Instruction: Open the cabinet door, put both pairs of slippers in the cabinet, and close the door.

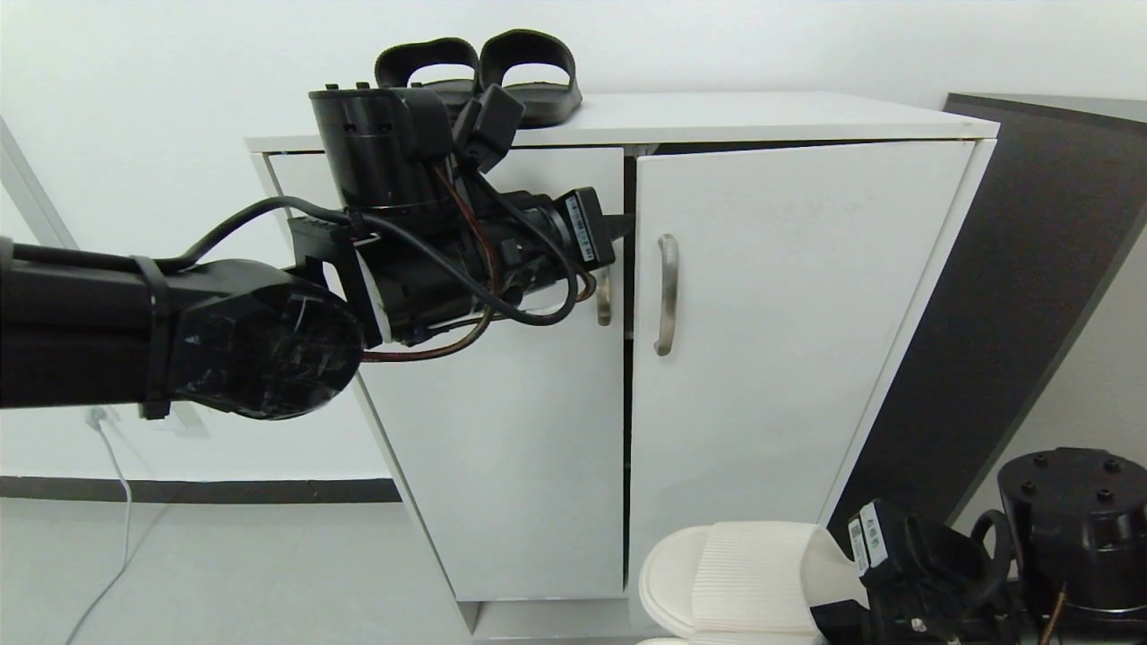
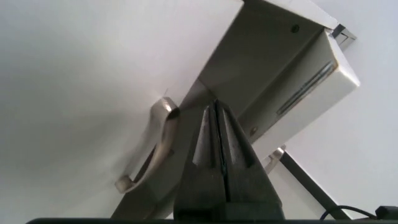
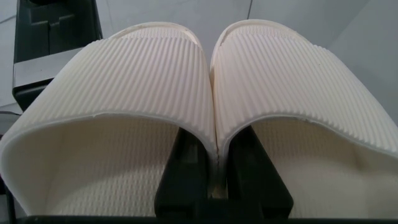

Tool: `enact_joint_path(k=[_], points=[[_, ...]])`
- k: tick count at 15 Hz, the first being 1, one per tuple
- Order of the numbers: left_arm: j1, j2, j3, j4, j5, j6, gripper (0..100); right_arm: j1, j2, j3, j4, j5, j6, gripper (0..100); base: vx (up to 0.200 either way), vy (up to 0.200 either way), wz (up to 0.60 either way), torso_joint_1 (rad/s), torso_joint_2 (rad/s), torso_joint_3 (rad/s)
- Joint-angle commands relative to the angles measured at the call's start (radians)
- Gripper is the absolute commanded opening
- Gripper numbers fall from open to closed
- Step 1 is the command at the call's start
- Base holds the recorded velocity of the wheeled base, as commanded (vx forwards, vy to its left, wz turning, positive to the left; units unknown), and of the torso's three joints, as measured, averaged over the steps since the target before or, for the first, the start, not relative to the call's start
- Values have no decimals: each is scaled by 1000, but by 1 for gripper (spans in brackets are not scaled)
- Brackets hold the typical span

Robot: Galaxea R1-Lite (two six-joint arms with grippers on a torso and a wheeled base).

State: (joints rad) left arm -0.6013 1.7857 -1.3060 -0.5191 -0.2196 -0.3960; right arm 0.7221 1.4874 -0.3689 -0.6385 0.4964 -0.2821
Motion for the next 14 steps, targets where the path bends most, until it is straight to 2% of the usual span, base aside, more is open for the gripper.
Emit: enact_joint_path(k=[1,4,8,10,12,14], points=[[-2,3,-1,-1,0,-1,0,3,2,5,0,1,0,0,0,0,0,0,0,0],[-11,6,-1,-2,0,-1,0,10,1,12,0,1,0,0,0,0,0,0,0,0],[-60,17,10,-41,0,-6,0,82,-19,53,2,2,0,0,-200,0,0,2,-1,2],[-127,12,68,-76,0,-17,0,135,-46,74,3,2,0,0,-200,0,0,-2,5,2],[-218,12,143,-170,0,-17,0,175,-52,90,2,2,0,0,-200,0,0,0,5,-2],[-270,18,180,-245,0,-18,0,189,-52,91,2,2,-2,0,-100,0,0,4,1,1]])
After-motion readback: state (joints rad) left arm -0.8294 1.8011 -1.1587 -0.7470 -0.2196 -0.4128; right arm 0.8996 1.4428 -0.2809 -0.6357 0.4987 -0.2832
